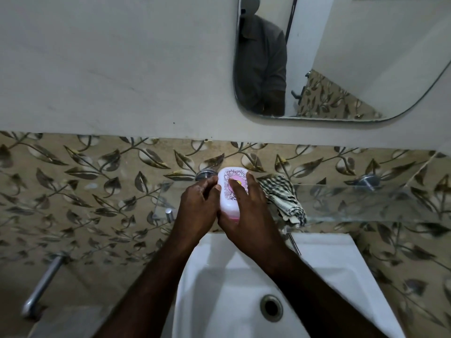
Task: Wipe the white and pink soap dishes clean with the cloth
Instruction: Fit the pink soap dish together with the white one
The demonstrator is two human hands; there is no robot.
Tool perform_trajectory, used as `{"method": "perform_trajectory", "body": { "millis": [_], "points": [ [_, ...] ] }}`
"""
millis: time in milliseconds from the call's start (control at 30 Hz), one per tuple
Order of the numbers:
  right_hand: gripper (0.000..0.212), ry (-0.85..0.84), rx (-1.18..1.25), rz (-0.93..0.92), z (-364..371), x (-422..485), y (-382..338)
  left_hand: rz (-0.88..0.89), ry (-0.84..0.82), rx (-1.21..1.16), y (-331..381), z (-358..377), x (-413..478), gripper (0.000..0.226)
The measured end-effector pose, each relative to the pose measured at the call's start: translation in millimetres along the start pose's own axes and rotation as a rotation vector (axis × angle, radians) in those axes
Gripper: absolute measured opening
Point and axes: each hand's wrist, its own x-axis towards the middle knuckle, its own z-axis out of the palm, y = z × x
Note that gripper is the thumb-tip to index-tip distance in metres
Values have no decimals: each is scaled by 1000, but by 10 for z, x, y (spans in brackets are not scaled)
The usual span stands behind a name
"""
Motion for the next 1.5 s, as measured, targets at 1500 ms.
{"method": "perform_trajectory", "body": {
  "millis": [1500],
  "points": [
    [55, -186, 1043, 861, -1440, -1549, 1873, -615, -495, -401, 94, 1793, -1239, 25]
  ]
}}
